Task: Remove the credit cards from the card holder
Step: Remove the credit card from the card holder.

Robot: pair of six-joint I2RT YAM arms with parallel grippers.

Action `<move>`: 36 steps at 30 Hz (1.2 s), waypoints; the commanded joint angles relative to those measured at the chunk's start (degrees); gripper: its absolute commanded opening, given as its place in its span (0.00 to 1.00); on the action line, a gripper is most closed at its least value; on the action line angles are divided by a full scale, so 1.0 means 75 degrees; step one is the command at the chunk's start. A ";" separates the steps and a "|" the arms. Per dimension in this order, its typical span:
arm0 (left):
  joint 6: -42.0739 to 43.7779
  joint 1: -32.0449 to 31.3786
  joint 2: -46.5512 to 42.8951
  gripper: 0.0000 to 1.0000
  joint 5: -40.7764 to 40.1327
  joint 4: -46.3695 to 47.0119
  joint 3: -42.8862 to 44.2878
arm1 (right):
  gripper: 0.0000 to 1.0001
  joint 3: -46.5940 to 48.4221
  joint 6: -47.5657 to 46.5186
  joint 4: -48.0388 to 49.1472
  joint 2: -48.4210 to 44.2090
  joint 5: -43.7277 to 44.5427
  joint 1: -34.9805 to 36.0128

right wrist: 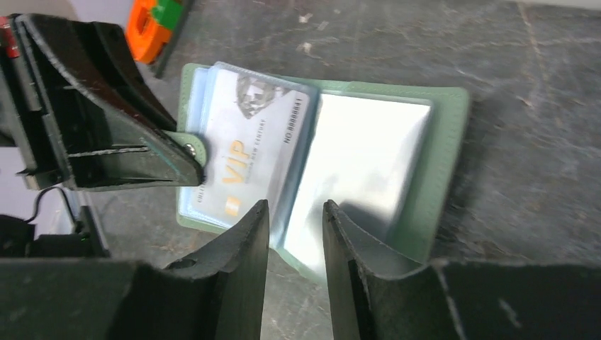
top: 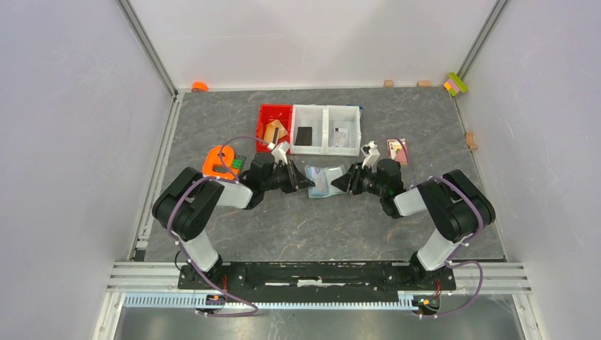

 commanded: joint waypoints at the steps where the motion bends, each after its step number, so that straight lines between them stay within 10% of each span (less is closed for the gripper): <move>1: -0.0784 0.0020 0.0162 0.02 0.0717 0.1709 -0.0007 | 0.38 -0.0101 0.0570 0.1620 0.0077 -0.0741 0.0001; 36: -0.1468 0.0020 0.0443 0.02 0.1244 0.3373 -0.0264 | 0.47 -0.0371 0.2057 0.3282 0.0596 -0.1243 -0.0352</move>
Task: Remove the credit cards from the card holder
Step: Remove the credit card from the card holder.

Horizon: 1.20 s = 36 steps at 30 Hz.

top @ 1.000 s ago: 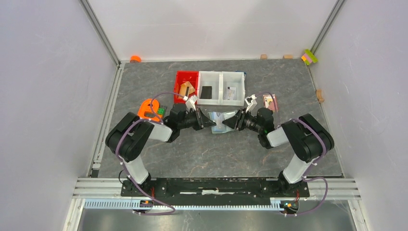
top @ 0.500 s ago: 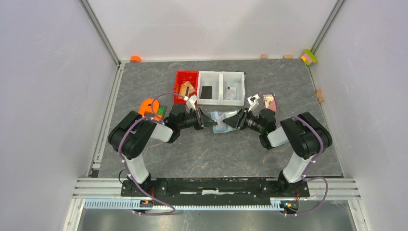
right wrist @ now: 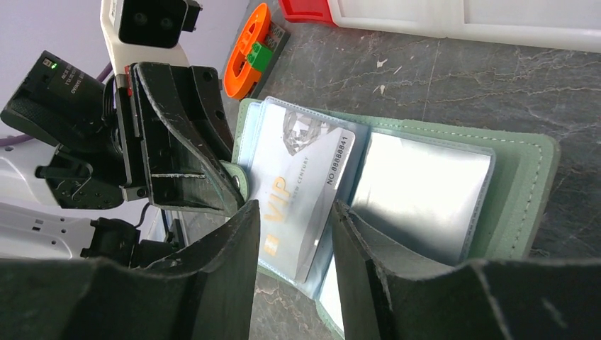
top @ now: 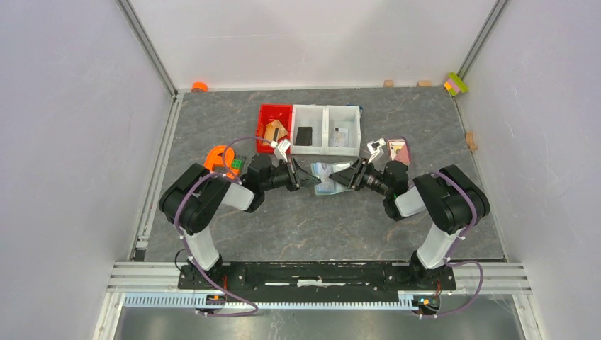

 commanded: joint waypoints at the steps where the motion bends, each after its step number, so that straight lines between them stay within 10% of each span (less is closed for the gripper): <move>1: -0.0228 0.0017 -0.0087 0.02 0.0243 0.0781 -0.0039 | 0.47 -0.0087 0.0101 0.0465 0.0036 -0.0124 -0.0051; 26: -0.0016 0.0024 0.0428 0.03 0.0410 0.0167 0.0373 | 0.40 -0.0173 0.2552 0.3568 0.0828 -0.1067 -0.0093; 36: -0.0015 -0.0013 0.0618 0.28 0.0573 0.0046 0.0538 | 0.36 -0.0025 0.2820 0.3909 0.1144 -0.1175 0.0036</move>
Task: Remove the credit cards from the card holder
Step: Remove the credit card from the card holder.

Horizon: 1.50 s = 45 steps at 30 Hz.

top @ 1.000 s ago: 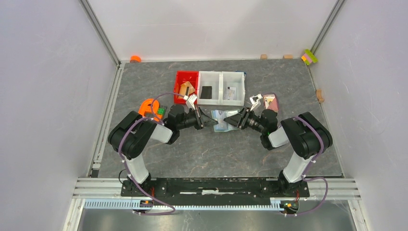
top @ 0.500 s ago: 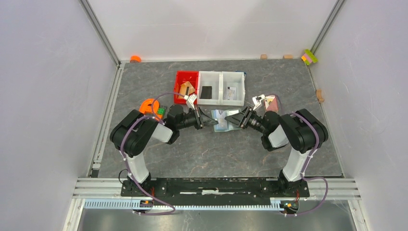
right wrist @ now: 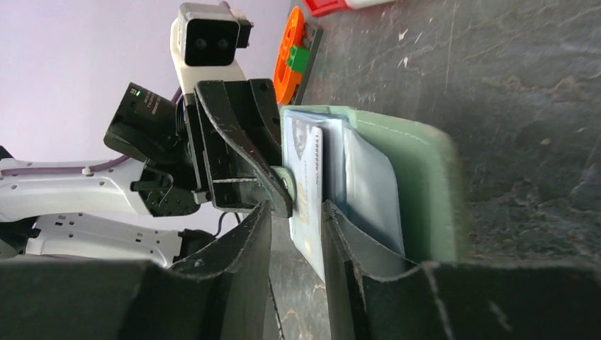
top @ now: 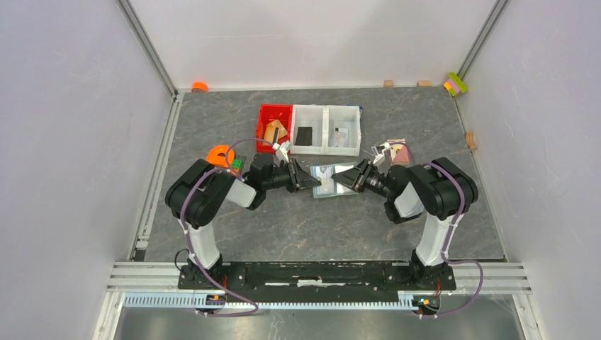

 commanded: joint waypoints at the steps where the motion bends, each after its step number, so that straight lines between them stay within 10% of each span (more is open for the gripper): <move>1: 0.0103 -0.0144 0.0177 0.28 0.0231 0.0416 0.0270 | 0.36 0.0194 0.0376 0.2143 0.0098 -0.0728 0.0338; 9: -0.0456 -0.0140 0.0430 0.02 0.0583 0.1493 0.0209 | 0.35 0.0212 0.0378 0.2143 0.0093 -0.0750 0.0374; 23: -0.1514 -0.0137 0.0687 0.02 0.0903 0.3536 0.0046 | 0.38 0.0128 0.0318 0.2523 -0.0075 -0.0769 0.0322; 45: -0.0560 -0.0137 0.0460 0.20 0.0620 0.1512 0.0241 | 0.20 -0.0081 0.0578 0.3890 -0.0349 -0.0683 0.0359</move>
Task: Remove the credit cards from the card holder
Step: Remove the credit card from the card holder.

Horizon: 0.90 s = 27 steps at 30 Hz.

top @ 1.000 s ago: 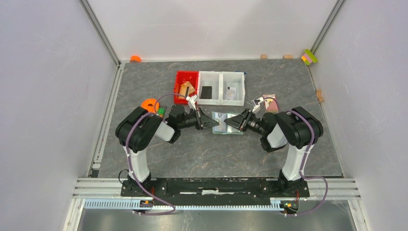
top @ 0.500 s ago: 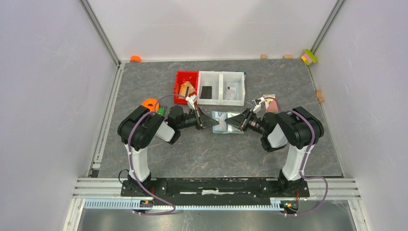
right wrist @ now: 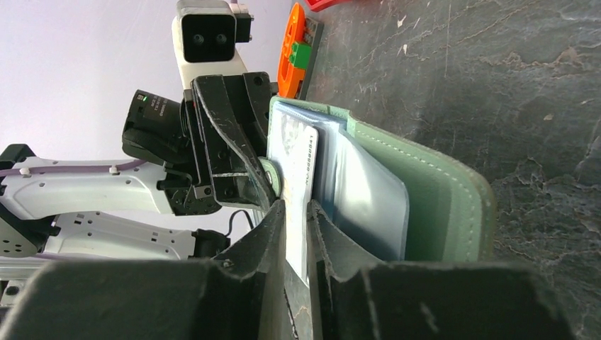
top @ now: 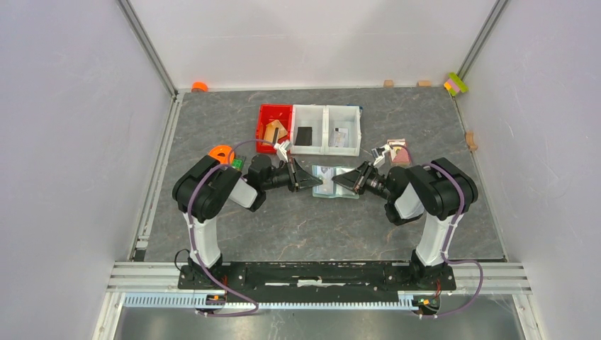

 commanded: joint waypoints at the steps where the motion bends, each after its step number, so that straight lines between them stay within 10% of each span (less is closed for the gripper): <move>1: 0.0355 -0.0184 -0.0181 0.23 0.0040 -0.0142 0.0292 | 0.19 0.0037 0.0096 0.3784 -0.0429 -0.0642 0.0284; 7: 0.0381 -0.0196 -0.0193 0.36 0.0034 -0.0148 0.0288 | 0.15 0.0020 0.0087 0.3779 -0.0440 -0.0628 0.0285; 13: 0.0124 -0.0196 -0.0114 0.03 0.0158 0.0409 0.0243 | 0.14 0.0051 0.0147 0.3773 -0.0372 -0.0627 0.0280; 27: -0.0484 -0.0272 -0.0096 0.08 0.0407 0.2021 0.0083 | 0.33 0.0118 -0.0028 0.3257 -0.0231 -0.0635 0.0326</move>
